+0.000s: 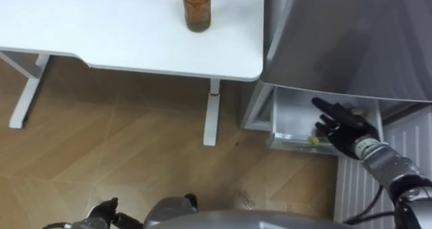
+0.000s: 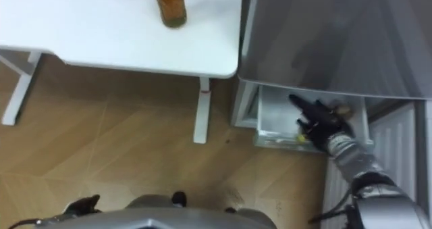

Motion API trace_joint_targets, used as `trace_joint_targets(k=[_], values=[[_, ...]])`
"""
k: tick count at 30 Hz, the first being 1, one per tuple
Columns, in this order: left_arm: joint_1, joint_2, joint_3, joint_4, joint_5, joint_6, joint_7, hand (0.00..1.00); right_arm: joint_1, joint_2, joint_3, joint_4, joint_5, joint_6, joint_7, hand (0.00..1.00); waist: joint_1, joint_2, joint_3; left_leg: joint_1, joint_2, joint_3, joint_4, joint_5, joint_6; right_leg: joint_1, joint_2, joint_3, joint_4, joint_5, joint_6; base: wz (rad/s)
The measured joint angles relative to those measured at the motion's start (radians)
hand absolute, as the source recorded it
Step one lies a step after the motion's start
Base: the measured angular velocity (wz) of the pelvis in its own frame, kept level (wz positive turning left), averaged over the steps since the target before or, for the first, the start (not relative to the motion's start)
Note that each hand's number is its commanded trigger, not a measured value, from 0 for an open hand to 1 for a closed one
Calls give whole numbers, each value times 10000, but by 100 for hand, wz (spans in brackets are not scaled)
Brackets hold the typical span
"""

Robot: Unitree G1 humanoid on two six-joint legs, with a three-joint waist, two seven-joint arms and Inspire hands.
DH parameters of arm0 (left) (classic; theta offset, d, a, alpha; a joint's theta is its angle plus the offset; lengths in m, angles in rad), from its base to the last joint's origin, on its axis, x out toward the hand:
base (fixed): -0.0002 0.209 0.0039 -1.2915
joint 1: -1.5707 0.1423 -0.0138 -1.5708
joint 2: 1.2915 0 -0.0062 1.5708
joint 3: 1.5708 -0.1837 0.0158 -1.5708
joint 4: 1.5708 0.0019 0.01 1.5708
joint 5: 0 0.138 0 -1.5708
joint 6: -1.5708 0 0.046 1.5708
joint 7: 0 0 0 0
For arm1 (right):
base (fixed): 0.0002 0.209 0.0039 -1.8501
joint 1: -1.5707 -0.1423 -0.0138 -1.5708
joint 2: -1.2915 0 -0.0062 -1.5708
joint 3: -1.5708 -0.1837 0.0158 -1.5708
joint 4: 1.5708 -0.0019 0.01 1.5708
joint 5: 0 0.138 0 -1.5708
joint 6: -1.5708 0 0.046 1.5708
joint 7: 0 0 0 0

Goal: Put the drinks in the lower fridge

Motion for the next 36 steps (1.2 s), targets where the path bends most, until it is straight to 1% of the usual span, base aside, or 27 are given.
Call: trace_joint_targets(k=[3,4,5,6,9,10,11,13,15,17,19,21,25,27,29,31,32,33,34,35,36], values=[[215,-25,0,45,-19,3,253,0,393,3,163,3,-725,-19,61,0,5,36,51,292,11,181,-43,-128,5,266,2,208,-4,-63,38,-17],[308,-48,21,77,-3,3,409,0,579,41,277,23,-1278,-26,61,0,-5,51,57,440,6,214,-74,-189,6,358,-5,246,-7,-111,56,-10],[368,-58,111,83,54,8,484,0,785,152,289,102,-1906,-30,53,0,-23,31,73,603,2,233,-89,-259,-5,474,-12,249,-37,-169,70,-6],[404,-61,181,80,99,9,500,0,920,235,288,139,-2187,-32,42,0,-27,15,60,659,-2,233,-90,-298,-13,541,-11,251,-65,-200,76,-4],[568,-168,305,78,108,11,601,0,1339,777,275,613,-3700,-22,-89,0,-103,-2,50,748,15,256,-11,-451,-29,688,-1,256,-134,-254,78,-4],[576,-216,378,78,99,11,601,0,1399,852,280,693,-3929,-25,-94,0,-113,0,51,747,15,267,-12,-459,-30,687,-4,259,-134,-259,83,0],[576,-330,497,77,101,12,649,0,1491,977,299,892,-4186,-23,-144,0,-98,16,59,780,13,291,-19,-480,-24,713,-11,271,-140,-268,96,0],[579,-457,564,209,107,6,702,0,1719,1126,361,1066,-4321,-35,-346,0,-55,27,91,960,-2,319,-59,-535,-20,866,-13,386,-152,-315,130,-6],[609,-490,564,319,106,26,767,0,1949,1296,361,1181,-4413,-37,-635,0,-42,30,106,1129,-14,343,-48,-618,-21,1023,-15,479,-145,-400,145,-6],[688,-513,669,389,263,71,792,0,2188,1432,352,1169,-5001,-41,-924,0,-61,58,131,1201,-11,367,-1,-698,-19,1111,-17,516,-134,-455,155,-2],[761,-554,787,393,424,102,793,0,2329,1451,356,1168,-5405,-43,-1092,0,-56,86,127,1215,-16,370,17,-738,-10,1153,-24,525,-134,-467,168,0],[817,-625,917,392,531,143,791,0,2401,1455,353,1169,-5564,-71,-1284,0,-55,130,106,1231,-31,368,20,-751,1,1158,-36,534,-133,-475,182,0],[859,-816,1025,442,615,266,772,0,2409,1466,253,1277,-6066,-274,-1398,0,-114,275,106,1310,-40,322,95,-810,21,1254,-58,494,-124,-477,191,0],[874,-890,1152,492,773,324,743,0,2405,1497,155,1304,-6322,-311,-1454,0,-140,269,127,1376,-45,317,79,-817,21,1327,-65,492,-133,-491,206,2],[935,-914,1164,477,788,477,681,0,2420,1514,158,1306,-6460,-320,-1463,0,-223,251,131,1383,-63,330,77,-835,24,1381,-72,507,-137,-562,225,4],[918,-934,1153,485,785,606,660,0,2394,1514,194,1301,-6562,-324,-1517,0,-269,293,104,1387,-61,319,84,-834,24,1344,-69,509,-135,-562,224,0],[911,-951,1155,488,780,665,675,0,2400,1520,202,1303,-6570,-323,-1564,0,-279,306,77,1395,-59,315,95,-834,24,1342,-65,521,-131,-562,224,0],[912,-966,1155,488,779,682,684,0,2406,1521,214,1305,-6570,-325,-1567,0,-282,275,90,1399,-58,315,98,-835,23,1344,-64,525,-129,-561,223,0],[908,-1009,1158,482,765,712,698,0,2399,1520,263,1303,-6584,-332,-1577,0,-281,339,45,1403,-55,347,99,-836,21,1344,-61,543,-126,-561,222,0],[804,-1054,1158,482,697,723,761,0,2369,1521,302,1306,-6584,-327,-1595,0,-283,336,25,1407,-53,318,106,-836,21,1346,-52,601,-126,-559,220,0],[761,-1069,1158,483,592,719,819,0,2361,1521,346,1306,-6584,-326,-1608,0,-283,318,23,1409,-54,311,118,-836,21,1354,-50,633,-126,-559,219,0]])
